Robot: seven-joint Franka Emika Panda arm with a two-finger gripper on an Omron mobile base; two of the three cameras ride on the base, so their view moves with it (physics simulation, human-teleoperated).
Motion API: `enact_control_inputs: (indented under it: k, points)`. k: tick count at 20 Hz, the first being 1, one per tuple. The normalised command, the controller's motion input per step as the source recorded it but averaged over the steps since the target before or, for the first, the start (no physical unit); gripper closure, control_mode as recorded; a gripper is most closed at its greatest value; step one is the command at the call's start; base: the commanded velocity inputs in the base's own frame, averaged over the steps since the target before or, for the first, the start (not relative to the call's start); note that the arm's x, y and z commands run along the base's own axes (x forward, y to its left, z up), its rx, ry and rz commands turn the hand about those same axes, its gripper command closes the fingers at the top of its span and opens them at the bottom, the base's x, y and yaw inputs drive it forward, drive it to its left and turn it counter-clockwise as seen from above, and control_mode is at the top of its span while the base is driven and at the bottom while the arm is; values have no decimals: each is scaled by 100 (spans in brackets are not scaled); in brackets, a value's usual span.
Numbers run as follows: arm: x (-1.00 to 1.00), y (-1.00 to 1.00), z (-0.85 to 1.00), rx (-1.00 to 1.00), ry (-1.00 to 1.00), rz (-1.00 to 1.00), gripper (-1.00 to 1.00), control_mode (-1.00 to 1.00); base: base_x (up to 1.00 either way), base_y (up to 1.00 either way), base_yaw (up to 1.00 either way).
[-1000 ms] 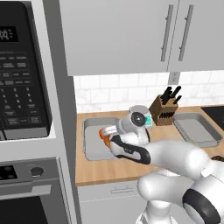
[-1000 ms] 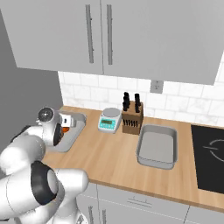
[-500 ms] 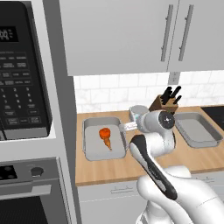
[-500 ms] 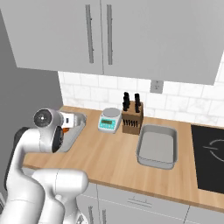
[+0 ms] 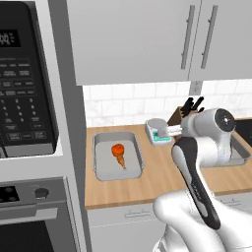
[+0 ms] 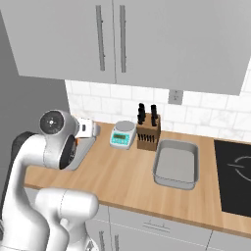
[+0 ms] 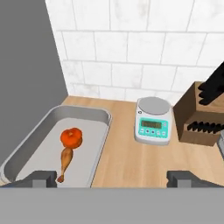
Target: Place one squash and one chicken drumstick in each tupperware on the nearby counter, to pack two identical lunches.
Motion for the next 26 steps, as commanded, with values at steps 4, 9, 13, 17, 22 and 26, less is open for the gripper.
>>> enact_control_inputs:
  k: [4,9,13,17,22,26]
  points:
    - [-78,-8,3,-1,0,-1,-100,-100,0,0,0]
    - [-96,0,0,-4,0,-1,-100,-100,0,0,0]
    - [-92,0,-25,-4,0,0,-100,-100,0,0,0]
    - [-78,1,-35,-7,0,0,-100,-100,0,0,0]
    - [-29,0,-12,-3,0,0,-100,100,-51,0,0]
    - [0,0,0,0,0,0,-100,100,-99,2,0]
